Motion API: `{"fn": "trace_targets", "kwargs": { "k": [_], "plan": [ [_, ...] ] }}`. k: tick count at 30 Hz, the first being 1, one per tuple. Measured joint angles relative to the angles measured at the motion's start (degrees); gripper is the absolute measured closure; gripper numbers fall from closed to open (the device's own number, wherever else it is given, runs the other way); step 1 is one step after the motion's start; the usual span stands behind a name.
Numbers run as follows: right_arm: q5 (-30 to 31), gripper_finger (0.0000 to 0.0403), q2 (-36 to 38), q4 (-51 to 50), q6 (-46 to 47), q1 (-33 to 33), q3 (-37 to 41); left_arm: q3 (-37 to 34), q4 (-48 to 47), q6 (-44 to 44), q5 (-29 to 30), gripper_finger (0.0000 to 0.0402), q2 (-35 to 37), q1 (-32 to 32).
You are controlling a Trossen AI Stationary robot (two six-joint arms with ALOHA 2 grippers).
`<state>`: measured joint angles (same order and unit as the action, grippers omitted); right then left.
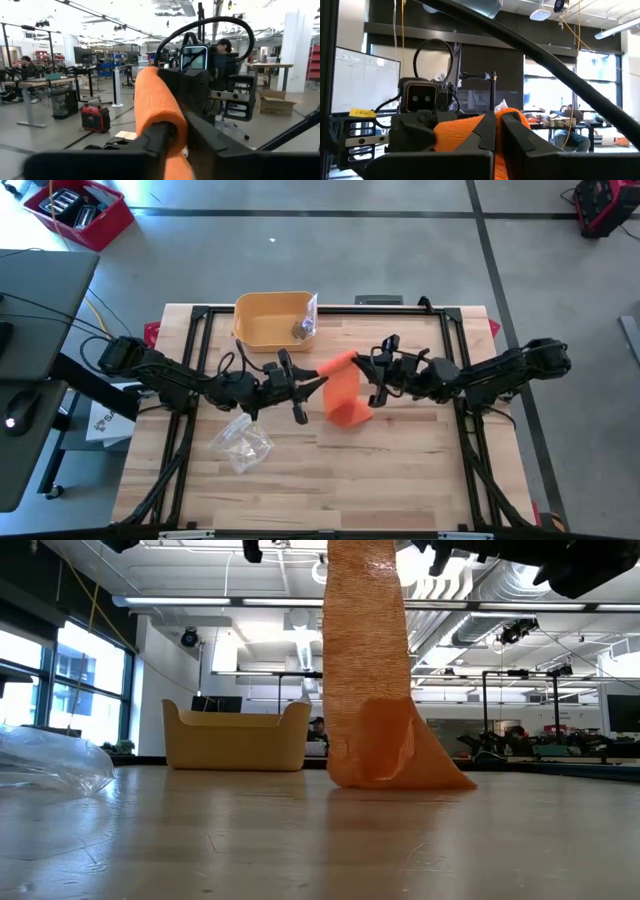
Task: Roll bandage
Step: Roll the orange bandage
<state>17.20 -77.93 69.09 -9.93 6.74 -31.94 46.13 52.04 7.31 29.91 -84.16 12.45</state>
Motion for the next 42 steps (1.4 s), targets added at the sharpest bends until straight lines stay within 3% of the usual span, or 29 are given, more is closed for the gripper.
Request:
{"fn": "trace_targets", "kwargs": {
  "k": [2, 5, 10, 13, 17, 23, 28, 31, 33, 37, 42],
  "plan": [
    [0.2, 0.0396, 0.0, -1.3, 1.7, 0.0, 0.0, 0.0, -0.4, 0.7, 0.2, 0.0384, 0.0, 0.2],
    [0.5, 0.0394, 0.0, -3.7, 2.4, 0.1, 0.0, 0.0, -1.0, 1.9, 3.4, 0.0389, 0.0, 1.5],
    [6.9, 0.0387, 0.0, -9.3, 2.2, 2.5, 0.0, 0.0, -4.1, 11.4, 19.0, 0.0396, 1.6, 6.2],
    [10.5, 0.0361, 0.7, -14.9, 2.3, 3.8, 0.1, 0.2, -3.3, 18.4, 24.5, 0.0396, 3.1, 9.5],
    [13.8, 0.0310, 2.6, -21.8, 5.8, 4.7, 0.1, 0.2, -3.8, 24.9, 25.2, 0.0397, 4.7, 12.9],
    [13.2, 0.0245, 5.7, -33.6, 12.2, 5.1, 0.1, 0.2, -1.5, 32.8, 25.0, 0.0397, 5.8, 16.4],
    [14.1, 0.0232, 6.4, -49.3, 24.2, 3.8, 0.1, 0.9, 3.5, 45.1, 17.5, 0.0397, 6.1, 15.4],
    [14.3, 0.0231, 6.4, -57.2, 31.2, 3.1, 0.1, 3.3, 2.0, 47.2, 14.7, 0.0398, 6.9, 11.9],
    [15.6, 0.0233, 7.5, -63.4, 37.2, 3.0, 0.1, 5.6, -3.4, 44.2, 9.3, 0.0398, 7.8, 10.1],
    [24.0, 0.0242, 12.7, -77.0, 44.8, 3.9, 0.1, 12.4, -15.3, 39.0, -12.1, 0.0398, 8.4, 7.3],
    [32.5, 0.0256, 21.8, -87.7, 50.7, 4.6, 0.1, 24.8, -28.7, 36.7, -17.1, 0.0398, 8.4, -3.2]
  ]
}}
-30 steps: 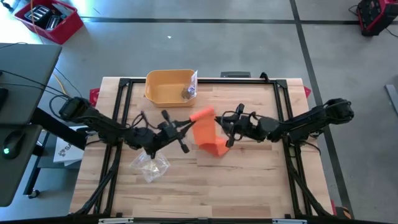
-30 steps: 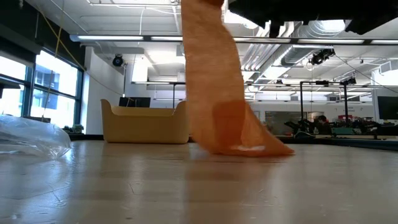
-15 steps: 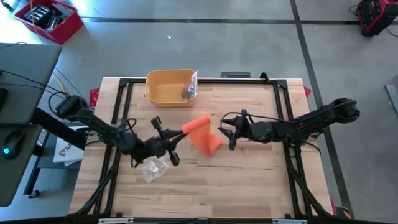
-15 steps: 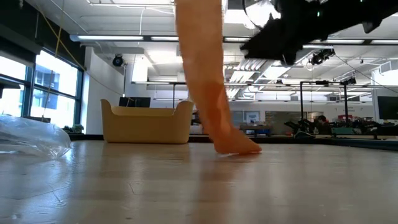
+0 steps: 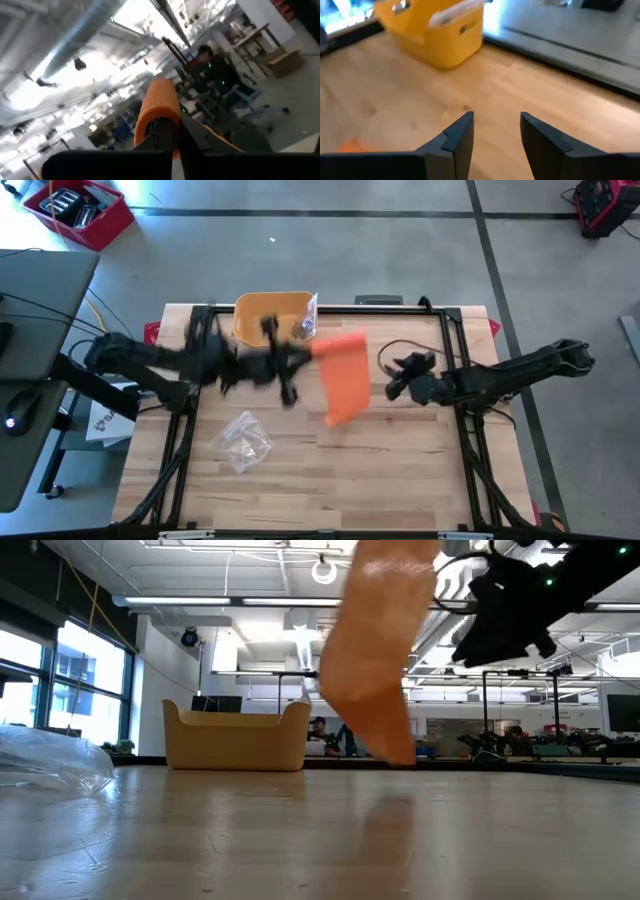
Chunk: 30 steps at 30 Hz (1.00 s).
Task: Roll bandage
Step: Roll the orange bandage
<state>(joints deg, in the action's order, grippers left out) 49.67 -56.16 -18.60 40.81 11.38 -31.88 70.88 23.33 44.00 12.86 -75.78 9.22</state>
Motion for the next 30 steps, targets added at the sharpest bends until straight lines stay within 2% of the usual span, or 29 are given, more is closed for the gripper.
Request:
{"fn": "trace_targets", "kwargs": {
  "k": [3, 5, 7, 14, 21, 26, 30],
  "plan": [
    [0.4, 0.0258, 4.0, -0.2, -1.6, 0.6, 0.0, 4.4, -5.7, -7.7, -12.4, 0.0398, -0.8, -6.4],
    [0.1, 0.0258, 5.7, -0.2, -3.4, 1.3, 0.0, 5.0, -5.9, -11.6, -20.3, 0.0398, -0.9, -8.4],
    [0.0, 0.0258, 6.4, -0.2, -4.0, 2.6, 0.0, 5.1, -3.8, -12.9, -24.0, 0.0398, -0.8, -8.4],
    [1.6, 0.0259, 5.4, 1.9, -5.7, 8.1, 0.0, 5.3, 4.6, -15.3, -24.8, 0.0398, -0.8, -2.4],
    [12.2, 0.0259, 5.3, 6.6, -7.2, 15.4, 0.0, 11.6, 5.3, -18.2, -24.6, 0.0398, -2.3, 5.3],
    [14.1, 0.0259, 5.3, 13.3, -14.1, 20.1, 0.0, 18.8, 0.2, -22.3, -24.3, 0.0398, -6.7, 8.3],
    [15.5, 0.0259, 5.3, 18.4, -18.9, 23.0, 0.0, 24.7, -6.0, -21.6, -23.3, 0.0398, -9.9, 8.0]
  ]
}}
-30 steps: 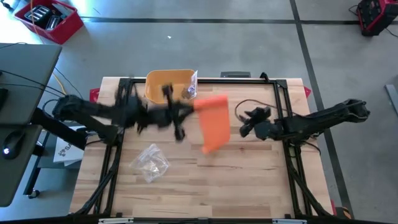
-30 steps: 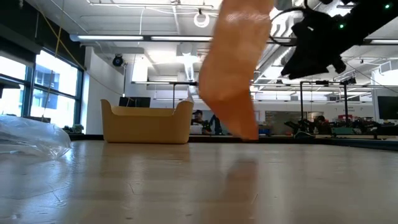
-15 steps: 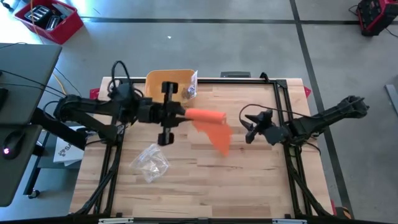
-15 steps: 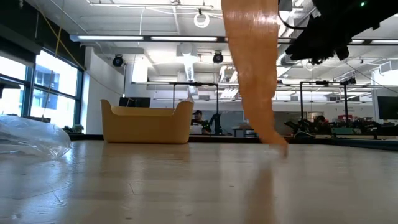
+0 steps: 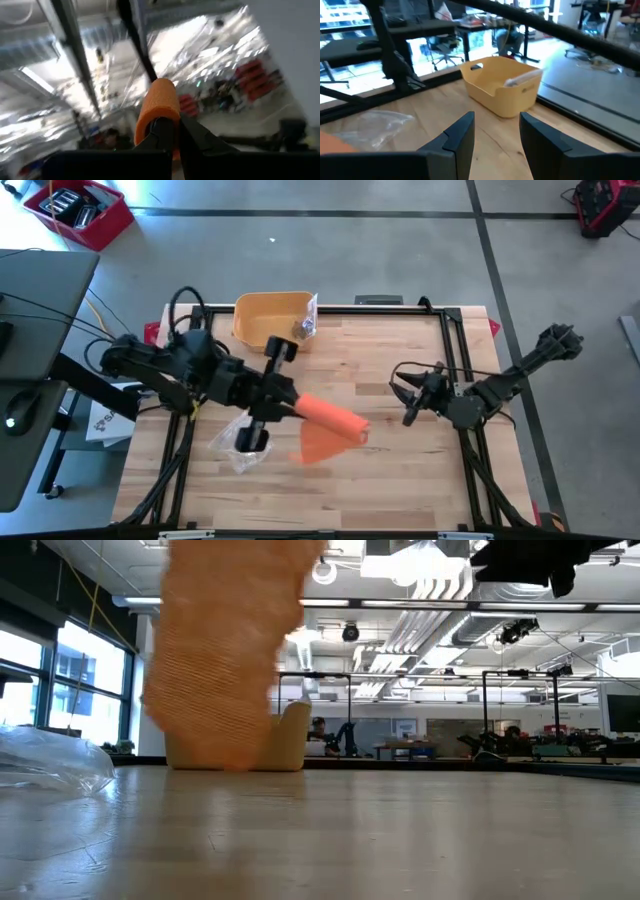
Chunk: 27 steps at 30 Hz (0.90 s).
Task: Roll bandage
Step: Roll the orange bandage
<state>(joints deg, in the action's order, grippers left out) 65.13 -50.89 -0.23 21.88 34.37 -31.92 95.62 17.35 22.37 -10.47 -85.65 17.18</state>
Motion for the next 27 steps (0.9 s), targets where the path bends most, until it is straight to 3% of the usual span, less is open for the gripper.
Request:
{"fn": "trace_targets", "kwargs": {
  "k": [5, 11, 15, 18, 23, 27],
  "plan": [
    [1.8, 0.0259, 0.0, 1.6, -1.0, 2.5, 0.0, 2.4, -6.9, 2.8, 9.9, 0.0398, -0.9, -6.3],
    [1.7, 0.0259, -0.2, -1.2, 2.7, 4.5, 0.0, -2.7, -11.0, -3.6, 10.7, 0.0398, -0.9, -20.4],
    [0.7, 0.0259, -1.5, -6.6, 9.0, 4.8, 0.0, -11.4, -9.8, -5.3, 8.6, 0.0398, -0.9, -29.0],
    [-0.3, 0.0259, -3.5, -11.2, 14.4, 4.8, 0.0, -20.7, -4.3, -7.2, 6.2, 0.0398, -1.0, -33.0],
    [-2.1, 0.0259, -6.3, -21.7, 26.1, 4.8, 0.0, -36.4, 15.2, -9.7, 6.2, 0.0398, -2.4, -35.0],
    [-2.9, 0.0259, -5.8, -28.1, 32.1, 4.2, 0.0, -42.5, 28.3, -9.0, 6.5, 0.0398, -5.5, -35.2]
  ]
}}
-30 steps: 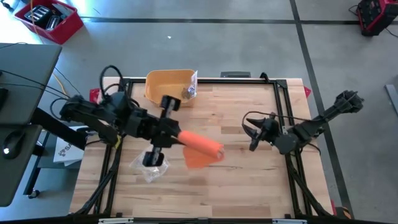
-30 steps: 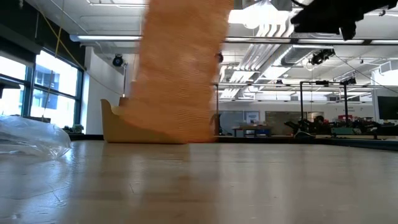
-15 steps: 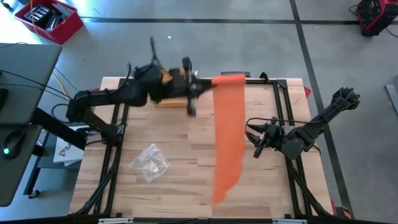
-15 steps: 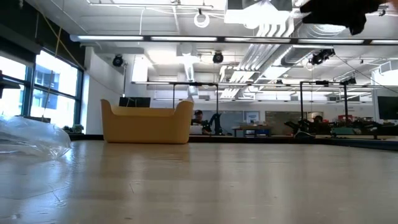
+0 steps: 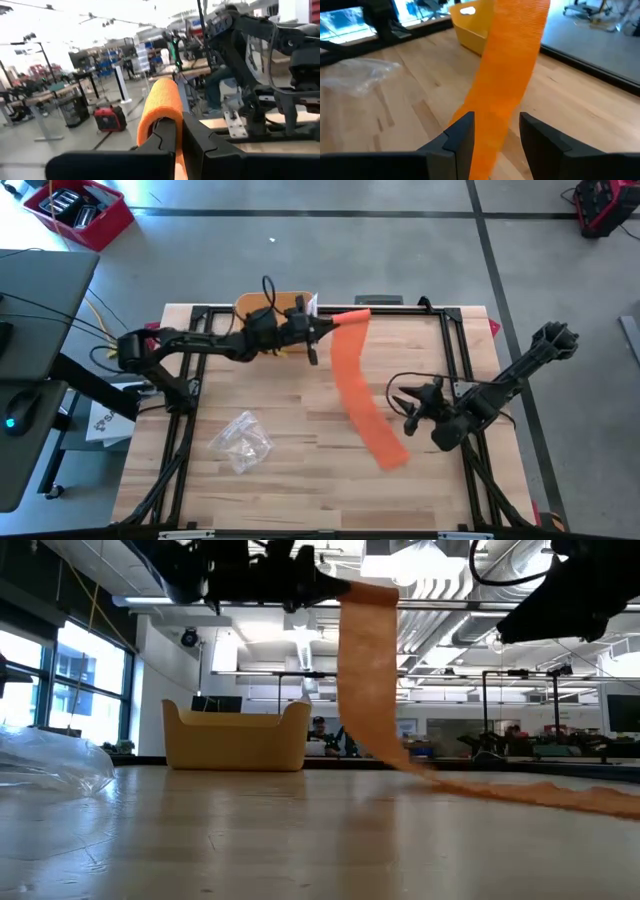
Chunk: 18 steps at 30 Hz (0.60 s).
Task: Roll bandage
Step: Roll the orange bandage
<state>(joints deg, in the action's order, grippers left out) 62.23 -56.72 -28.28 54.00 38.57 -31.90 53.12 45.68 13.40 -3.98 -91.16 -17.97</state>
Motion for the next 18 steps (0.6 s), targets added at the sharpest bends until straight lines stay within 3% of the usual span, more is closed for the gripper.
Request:
{"fn": "trace_targets", "kwargs": {
  "k": [4, 5, 8, 11, 13, 18],
  "plan": [
    [-3.8, 0.0259, 1.9, 1.8, -4.2, -0.9, 0.0, 0.4, 6.0, 0.0, 0.2, 0.0398, -3.7, -0.1],
    [-7.8, 0.0259, 2.0, 3.6, -7.5, -1.1, 0.0, 1.1, 6.7, 0.4, 0.2, 0.0398, -4.8, -0.1],
    [-27.8, 0.0259, 1.0, 7.7, -14.2, -1.3, 0.0, 2.4, 7.0, 0.7, 0.0, 0.0398, -7.7, -0.1],
    [-43.6, 0.0259, -2.7, 9.0, -11.7, -1.2, 0.0, 3.2, 7.0, -1.0, -0.9, 0.0398, -10.3, 0.2],
    [-50.7, 0.0259, -6.4, 8.8, -10.4, -0.6, 0.0, 3.2, 6.9, -3.6, -1.1, 0.0398, -11.8, 0.8],
    [-55.6, 0.0259, -17.6, 12.9, -18.6, 0.0, 0.0, 3.2, 7.2, -7.8, -0.6, 0.0398, -14.2, 3.7]
  ]
}}
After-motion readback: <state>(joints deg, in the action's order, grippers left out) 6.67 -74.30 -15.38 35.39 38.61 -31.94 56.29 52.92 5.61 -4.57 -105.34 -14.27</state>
